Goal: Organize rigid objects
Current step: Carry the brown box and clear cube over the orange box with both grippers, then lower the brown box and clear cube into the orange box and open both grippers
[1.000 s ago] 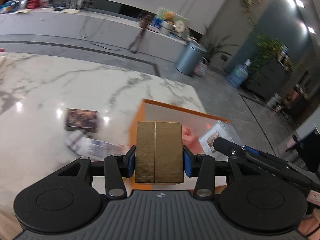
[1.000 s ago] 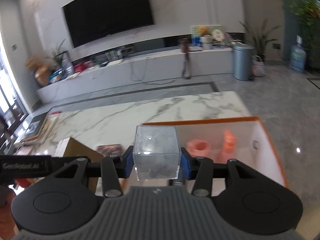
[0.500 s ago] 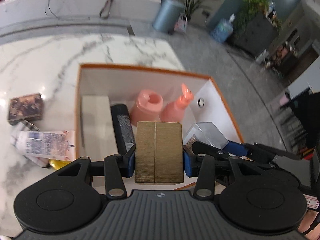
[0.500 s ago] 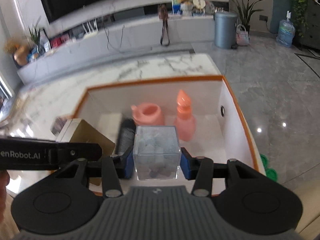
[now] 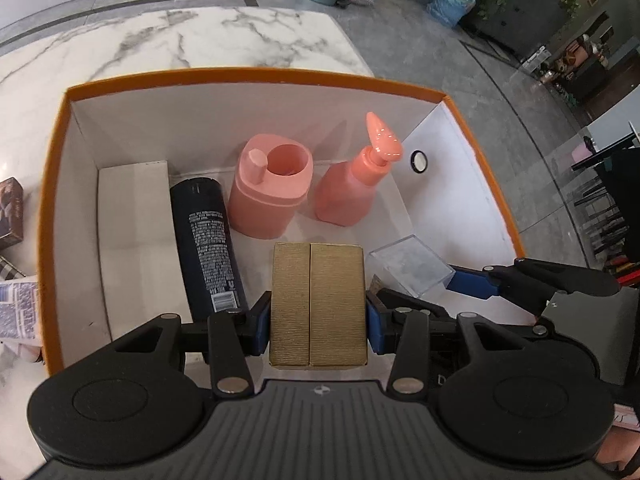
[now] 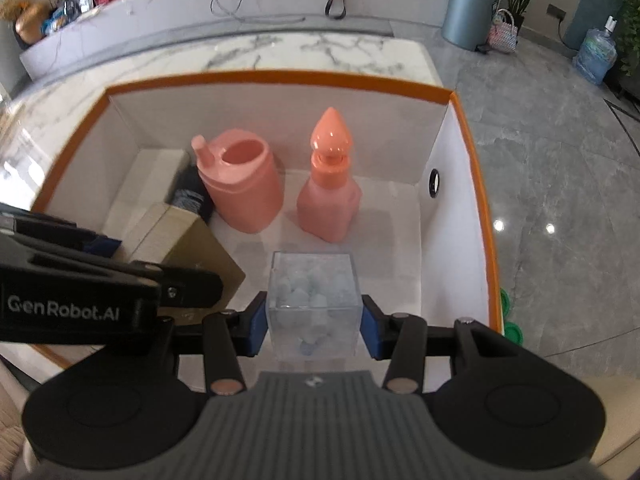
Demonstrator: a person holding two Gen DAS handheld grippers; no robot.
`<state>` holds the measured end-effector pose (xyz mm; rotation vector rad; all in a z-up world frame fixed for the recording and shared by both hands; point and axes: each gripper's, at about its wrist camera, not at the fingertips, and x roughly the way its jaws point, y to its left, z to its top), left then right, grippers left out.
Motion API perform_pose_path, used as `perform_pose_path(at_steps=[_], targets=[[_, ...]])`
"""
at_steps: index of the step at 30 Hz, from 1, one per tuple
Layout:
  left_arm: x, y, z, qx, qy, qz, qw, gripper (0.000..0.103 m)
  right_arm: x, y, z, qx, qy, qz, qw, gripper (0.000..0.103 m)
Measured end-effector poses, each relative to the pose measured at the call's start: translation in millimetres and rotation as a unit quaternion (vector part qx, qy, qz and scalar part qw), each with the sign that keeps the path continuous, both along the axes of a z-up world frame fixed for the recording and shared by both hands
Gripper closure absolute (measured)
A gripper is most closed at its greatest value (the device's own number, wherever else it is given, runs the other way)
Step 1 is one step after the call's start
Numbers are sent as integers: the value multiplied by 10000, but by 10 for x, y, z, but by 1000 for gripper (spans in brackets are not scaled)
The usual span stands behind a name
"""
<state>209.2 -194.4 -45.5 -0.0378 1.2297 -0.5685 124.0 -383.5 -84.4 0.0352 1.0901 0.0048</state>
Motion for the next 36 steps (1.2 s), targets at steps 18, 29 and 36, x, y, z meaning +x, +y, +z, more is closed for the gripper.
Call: perform_pose_path(at_steps=[18, 29, 36], targets=[[247, -47, -352, 193, 528, 255, 9981, 52, 278, 124, -233, -34, 557, 333, 9979, 56], [301, -147, -349, 673, 514, 51, 9964, 44, 265, 190, -362, -175, 935, 489, 9943, 56], [312, -153, -357, 550, 597, -174, 9965, 35, 287, 252, -372, -316, 929, 680, 9929, 54]])
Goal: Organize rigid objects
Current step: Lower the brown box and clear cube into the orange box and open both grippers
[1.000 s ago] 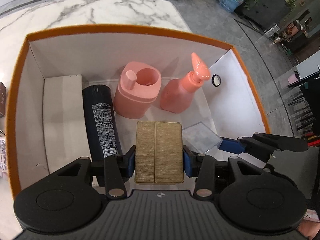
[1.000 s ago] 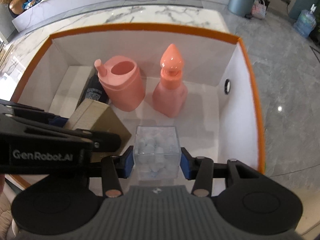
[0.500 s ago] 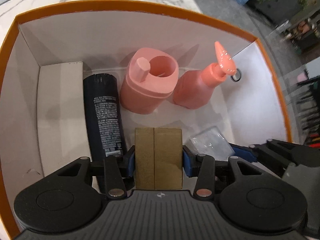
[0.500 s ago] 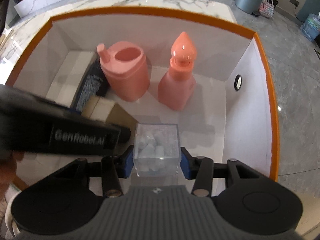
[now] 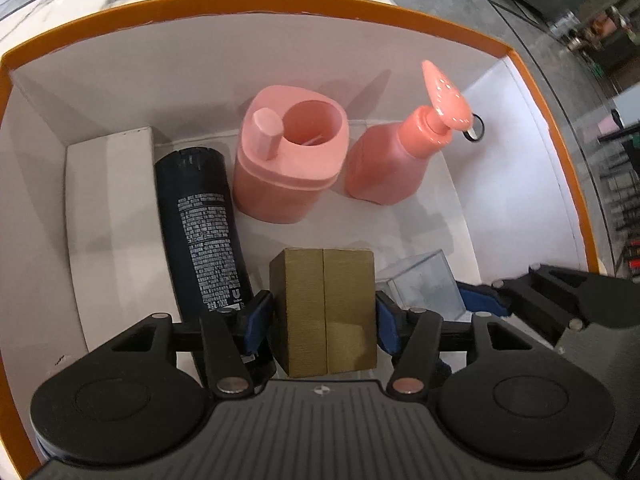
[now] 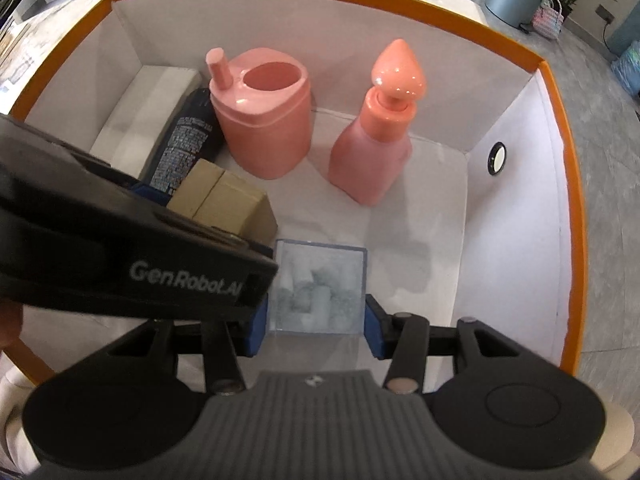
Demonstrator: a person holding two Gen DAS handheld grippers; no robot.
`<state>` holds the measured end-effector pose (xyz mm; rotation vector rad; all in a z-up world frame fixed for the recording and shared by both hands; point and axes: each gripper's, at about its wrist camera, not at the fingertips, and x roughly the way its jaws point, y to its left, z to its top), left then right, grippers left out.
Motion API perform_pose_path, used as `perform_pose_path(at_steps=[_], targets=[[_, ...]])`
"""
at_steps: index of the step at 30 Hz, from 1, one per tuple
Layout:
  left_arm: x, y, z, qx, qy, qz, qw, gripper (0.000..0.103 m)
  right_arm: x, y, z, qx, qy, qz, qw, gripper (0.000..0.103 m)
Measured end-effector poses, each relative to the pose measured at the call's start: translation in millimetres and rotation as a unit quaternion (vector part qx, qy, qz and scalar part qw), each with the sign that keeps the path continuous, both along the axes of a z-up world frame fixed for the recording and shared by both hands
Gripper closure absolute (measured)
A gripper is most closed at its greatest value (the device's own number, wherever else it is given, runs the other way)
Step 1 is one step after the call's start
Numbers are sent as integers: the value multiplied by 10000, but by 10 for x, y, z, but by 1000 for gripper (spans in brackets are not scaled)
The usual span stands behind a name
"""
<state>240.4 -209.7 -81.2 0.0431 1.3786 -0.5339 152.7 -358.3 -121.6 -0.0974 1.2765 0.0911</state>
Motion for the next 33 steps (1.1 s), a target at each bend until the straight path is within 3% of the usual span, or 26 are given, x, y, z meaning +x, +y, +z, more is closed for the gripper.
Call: perform_pose_path(at_steps=[5, 13, 15, 22, 27, 33], targets=[[-53, -17, 84, -76, -56, -354, 9993, 21, -33, -34, 45, 27, -14, 46, 10000, 47], [-98, 35, 201, -29, -277, -837, 9961, 21, -79, -78, 119, 21, -33, 294, 9996, 47], [-123, 92, 227, -3, -304, -965, 9949, 28, -79, -80, 134, 12, -69, 408, 9991, 47], [-153, 180, 309, -11, -253, -1136, 9932, 33, -77, -119, 177, 194, 78, 415, 9989, 54], [-139, 217, 331, -277, -171, -943, 9950, 53, -79, -108, 196, 259, -80, 323, 9991, 54], [-107, 242, 341, -367, -417, -660, 9963, 54, 3, -97, 183, 451, -232, 278, 9983, 54]])
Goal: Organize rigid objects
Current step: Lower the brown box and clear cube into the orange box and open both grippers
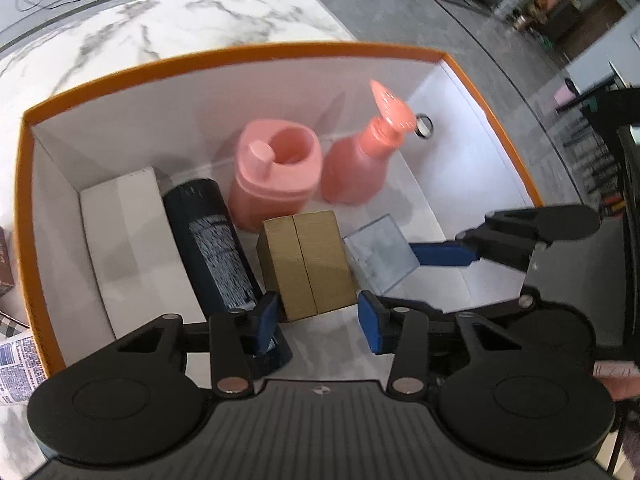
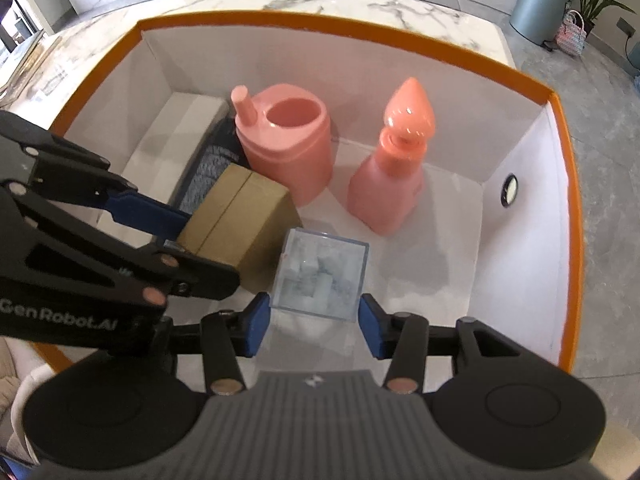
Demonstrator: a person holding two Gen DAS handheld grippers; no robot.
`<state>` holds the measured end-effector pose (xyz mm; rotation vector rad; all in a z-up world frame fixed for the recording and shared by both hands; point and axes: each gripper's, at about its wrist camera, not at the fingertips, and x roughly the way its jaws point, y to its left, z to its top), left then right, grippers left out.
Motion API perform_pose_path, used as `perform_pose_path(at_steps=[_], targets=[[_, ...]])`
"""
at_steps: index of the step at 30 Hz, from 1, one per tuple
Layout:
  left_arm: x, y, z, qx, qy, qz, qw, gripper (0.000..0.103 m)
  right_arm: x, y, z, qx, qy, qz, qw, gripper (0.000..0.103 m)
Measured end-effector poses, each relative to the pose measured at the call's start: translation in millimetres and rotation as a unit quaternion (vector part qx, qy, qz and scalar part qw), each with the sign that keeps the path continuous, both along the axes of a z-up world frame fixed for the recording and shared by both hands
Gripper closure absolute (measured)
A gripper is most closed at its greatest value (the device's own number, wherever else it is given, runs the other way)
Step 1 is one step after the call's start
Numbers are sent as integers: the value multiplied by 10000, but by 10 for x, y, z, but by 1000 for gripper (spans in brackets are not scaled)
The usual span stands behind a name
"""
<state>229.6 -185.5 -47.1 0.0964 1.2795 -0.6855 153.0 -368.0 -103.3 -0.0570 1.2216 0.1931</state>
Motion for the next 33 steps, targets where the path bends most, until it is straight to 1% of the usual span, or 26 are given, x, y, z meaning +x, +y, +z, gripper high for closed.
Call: perform_pose_path(at_steps=[4, 5, 9, 14, 20, 24, 29, 30, 31, 33], targets=[[46, 22, 19, -61, -89, 165, 9998, 55, 82, 42, -8, -53, -82, 3, 10000, 54], [55, 11, 18, -68, -125, 189, 9997, 63, 99, 40, -16, -50, -99, -10, 9999, 54], [120, 16, 45, -35, -282, 236, 9993, 68, 192, 29, -15, -31, -130, -51, 9999, 54], [180, 39, 0, -143, -294, 367, 9988, 68, 247, 22, -25, -32, -176, -91, 9998, 54], [162, 62, -5, -174, -318, 442, 9984, 68, 169, 61, -24, -65, -167, -104, 9998, 53], [141, 103, 31, -225, -467, 493, 9974, 68, 115, 36, 70, -77, -231, -78, 9997, 52], [145, 109, 43, -273, -471, 509, 9972, 68, 10, -85, 220, -92, -390, -175, 9990, 53], [144, 109, 41, -277, -468, 518, 9972, 68, -2, -107, 240, -73, -410, -209, 9989, 56], [144, 109, 37, -276, -464, 536, 9971, 68, -15, -137, 264, -77, -433, -251, 9987, 63], [147, 109, 26, -267, -457, 555, 9971, 68, -11, -178, 273, -227, -480, -342, 9980, 72]])
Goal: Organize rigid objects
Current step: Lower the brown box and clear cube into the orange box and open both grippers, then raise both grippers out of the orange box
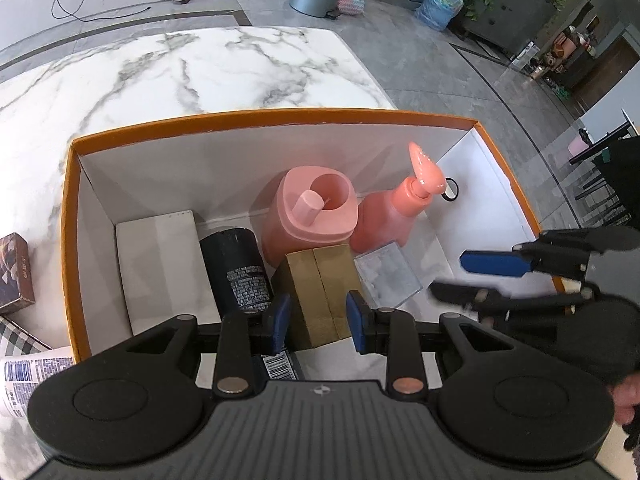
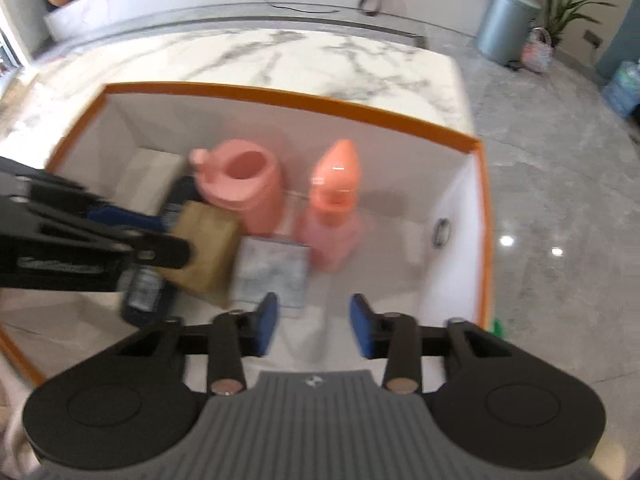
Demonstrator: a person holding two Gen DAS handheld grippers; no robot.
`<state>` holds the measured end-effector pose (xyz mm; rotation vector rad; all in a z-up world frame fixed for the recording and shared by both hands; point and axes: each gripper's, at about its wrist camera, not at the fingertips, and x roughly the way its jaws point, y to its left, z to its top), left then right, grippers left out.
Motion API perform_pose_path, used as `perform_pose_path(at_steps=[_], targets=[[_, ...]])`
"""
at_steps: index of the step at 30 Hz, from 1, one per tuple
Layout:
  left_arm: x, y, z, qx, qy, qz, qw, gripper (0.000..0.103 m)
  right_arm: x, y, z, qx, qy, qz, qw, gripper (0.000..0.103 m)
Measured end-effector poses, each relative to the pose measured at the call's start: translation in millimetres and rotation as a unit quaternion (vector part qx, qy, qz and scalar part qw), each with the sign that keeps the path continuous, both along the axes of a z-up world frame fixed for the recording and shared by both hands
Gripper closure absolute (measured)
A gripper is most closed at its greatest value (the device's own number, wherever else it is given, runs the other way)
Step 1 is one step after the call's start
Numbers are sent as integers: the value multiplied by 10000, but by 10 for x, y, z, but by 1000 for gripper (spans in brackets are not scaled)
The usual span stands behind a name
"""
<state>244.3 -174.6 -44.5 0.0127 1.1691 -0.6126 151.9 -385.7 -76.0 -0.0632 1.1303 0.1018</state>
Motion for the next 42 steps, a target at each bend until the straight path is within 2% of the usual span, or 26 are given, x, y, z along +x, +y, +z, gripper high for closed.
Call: perform_pose_path(at_steps=[4, 14, 23, 28, 35, 42], targets=[[9, 7, -20, -6, -21, 67, 10000, 68, 125, -68, -105, -456, 108, -148, 9988, 89], [81, -10, -63, -65, -29, 75, 9999, 71, 520, -17, -383, -932, 122, -147, 9955, 90], [141, -15, -75, -99, -17, 57, 9999, 71, 677, 50, -465, -725, 178, 27, 9972, 97], [150, -3, -80, -125, -11, 65, 9999, 71, 721, 145, -470, -741, 87, 189, 9970, 102], [124, 27, -56, -129, -12, 73, 9999, 71, 701, 146, -418, -768, 98, 64, 9970, 100], [-27, 102, 86, -195, -121, 111, 9997, 71, 480, 163, -240, -998, 57, -73, 9950, 98]])
